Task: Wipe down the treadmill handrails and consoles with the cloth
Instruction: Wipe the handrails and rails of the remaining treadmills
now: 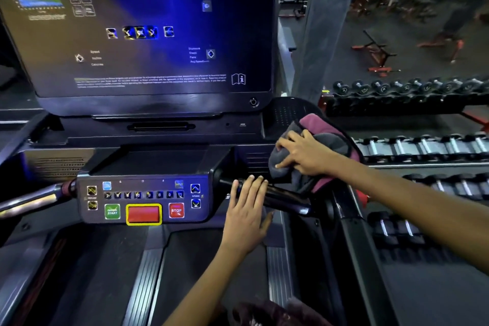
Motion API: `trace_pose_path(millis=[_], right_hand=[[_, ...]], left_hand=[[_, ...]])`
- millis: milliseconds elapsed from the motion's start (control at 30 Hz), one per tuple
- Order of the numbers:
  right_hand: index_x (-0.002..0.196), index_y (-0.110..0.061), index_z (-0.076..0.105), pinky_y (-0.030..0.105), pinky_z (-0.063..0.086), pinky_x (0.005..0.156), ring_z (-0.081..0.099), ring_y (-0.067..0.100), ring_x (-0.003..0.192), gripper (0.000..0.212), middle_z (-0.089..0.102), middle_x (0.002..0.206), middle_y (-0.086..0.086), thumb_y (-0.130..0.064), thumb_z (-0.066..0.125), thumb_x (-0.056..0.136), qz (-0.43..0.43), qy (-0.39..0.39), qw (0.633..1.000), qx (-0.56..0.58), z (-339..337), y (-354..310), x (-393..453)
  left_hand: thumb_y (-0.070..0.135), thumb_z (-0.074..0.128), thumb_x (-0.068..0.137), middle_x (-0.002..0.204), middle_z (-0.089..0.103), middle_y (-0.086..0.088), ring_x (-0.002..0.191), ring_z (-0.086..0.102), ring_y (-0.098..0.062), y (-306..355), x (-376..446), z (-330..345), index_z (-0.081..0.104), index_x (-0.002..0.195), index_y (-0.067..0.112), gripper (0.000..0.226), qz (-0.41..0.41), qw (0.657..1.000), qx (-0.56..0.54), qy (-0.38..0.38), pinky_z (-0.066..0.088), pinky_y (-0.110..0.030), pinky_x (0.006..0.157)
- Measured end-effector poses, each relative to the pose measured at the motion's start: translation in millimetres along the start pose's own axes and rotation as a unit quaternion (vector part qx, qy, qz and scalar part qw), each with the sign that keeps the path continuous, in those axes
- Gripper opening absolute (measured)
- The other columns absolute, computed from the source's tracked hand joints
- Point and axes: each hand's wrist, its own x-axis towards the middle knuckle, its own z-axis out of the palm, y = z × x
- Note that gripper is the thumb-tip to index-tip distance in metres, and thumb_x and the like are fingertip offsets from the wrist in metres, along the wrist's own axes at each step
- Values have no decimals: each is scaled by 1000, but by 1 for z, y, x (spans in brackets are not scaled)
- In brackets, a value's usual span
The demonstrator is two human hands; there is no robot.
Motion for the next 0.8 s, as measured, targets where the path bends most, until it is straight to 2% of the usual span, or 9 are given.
trace_pose_path(millis=[133,267,333,400,433,500,567,700,800], right_hand=[[106,-45,66,37,33,79,38,22,111,33,44,126,-3,-25,55,82,55,-19,998,28,-7,28,-7],[106,-44,67,38,33,84,35,21,113,35,42,127,-2,-21,53,84,135,-21,983,122,-11,32,-9],[106,-42,67,48,32,94,32,24,122,26,39,136,-2,-37,52,86,178,-18,978,108,-9,14,-14],[112,-38,65,61,21,103,23,32,134,38,31,145,2,-57,53,81,214,-37,971,97,-5,-3,-19],[117,-36,62,63,19,104,18,36,137,44,26,149,3,-57,55,79,224,-53,969,86,-3,-9,-22],[124,-36,56,58,28,102,18,37,137,44,21,151,4,-45,57,82,217,-58,972,69,0,-11,-29],[124,-39,56,50,37,95,24,32,132,42,21,150,2,-38,57,83,189,-57,976,88,2,0,-35],[111,-38,67,49,41,94,39,26,118,33,36,139,0,-29,65,79,139,-42,969,202,-1,43,-27],[105,-33,71,43,41,100,49,25,112,33,44,131,3,-16,66,77,156,-35,951,266,-5,74,-22]], left_hand=[[44,45,85,138,50,-6,135,32,-22,-1,-1,3,39,137,9,63,5,1000,4,24,11,-44,116],[50,39,91,130,57,-7,129,40,-22,5,3,-1,54,128,6,60,-18,999,-11,35,18,-45,113],[51,39,91,113,63,-6,113,50,-24,5,12,-5,63,113,6,56,-25,998,-27,57,25,-44,109],[50,40,91,88,62,-5,90,54,-26,3,27,-12,65,91,9,48,-33,996,-39,76,36,-41,99],[49,41,90,78,59,-5,79,54,-27,1,37,-13,63,80,10,46,-41,995,-40,78,42,-38,88],[48,40,88,66,55,-4,66,52,-25,-3,54,-14,58,67,11,46,-51,996,-29,66,45,-36,64],[47,38,85,62,56,-4,62,54,-24,-6,63,-11,58,62,12,46,-49,998,0,32,45,-31,53],[47,34,85,60,60,-3,60,57,-23,-7,62,-5,64,57,14,53,-45,996,71,-16,46,-31,58],[47,34,85,59,61,-3,59,58,-23,-7,62,-5,64,56,13,54,-43,996,75,-9,46,-31,59]])
